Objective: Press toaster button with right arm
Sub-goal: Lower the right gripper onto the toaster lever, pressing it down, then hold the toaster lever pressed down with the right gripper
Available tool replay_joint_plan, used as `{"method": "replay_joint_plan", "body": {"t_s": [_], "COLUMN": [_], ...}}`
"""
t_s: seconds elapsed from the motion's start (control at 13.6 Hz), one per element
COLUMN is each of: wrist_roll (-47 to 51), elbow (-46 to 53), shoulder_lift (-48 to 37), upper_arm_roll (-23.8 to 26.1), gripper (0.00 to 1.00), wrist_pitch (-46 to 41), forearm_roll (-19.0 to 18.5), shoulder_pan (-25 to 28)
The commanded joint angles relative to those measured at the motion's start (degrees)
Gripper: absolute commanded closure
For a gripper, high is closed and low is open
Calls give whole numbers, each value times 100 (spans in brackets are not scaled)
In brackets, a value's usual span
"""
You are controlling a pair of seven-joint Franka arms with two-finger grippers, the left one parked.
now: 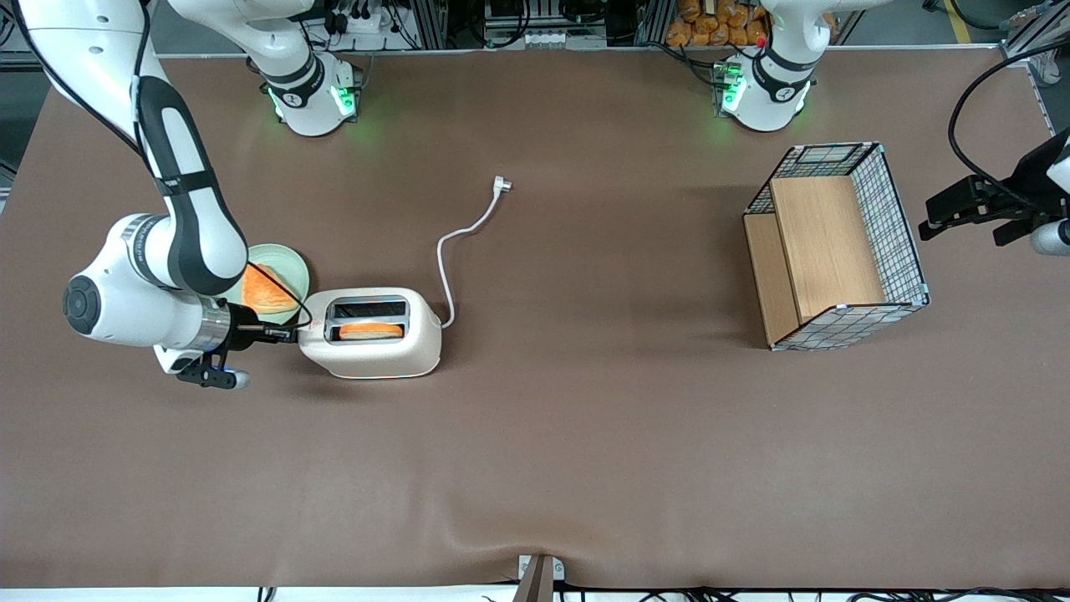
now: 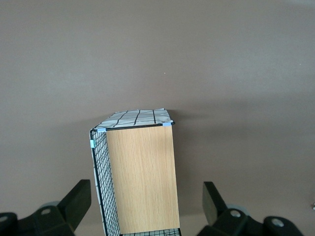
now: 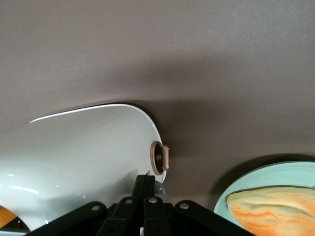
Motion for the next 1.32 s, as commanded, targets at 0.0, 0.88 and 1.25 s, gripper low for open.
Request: {"method": "replay_joint_plan", "body": {"t_s": [0.0,0.88,1.25], "wrist_roll": [-93,-601,-717], "elbow": [-198,-391,-444], "shoulder_lift": [33,182,244], "upper_arm_roll": [-22,-22,-22], "gripper": [100,100,100], "wrist_pitch": [273,598,694], "forearm_roll": [293,670,838], "shoulder_pan": [134,99,125]}}
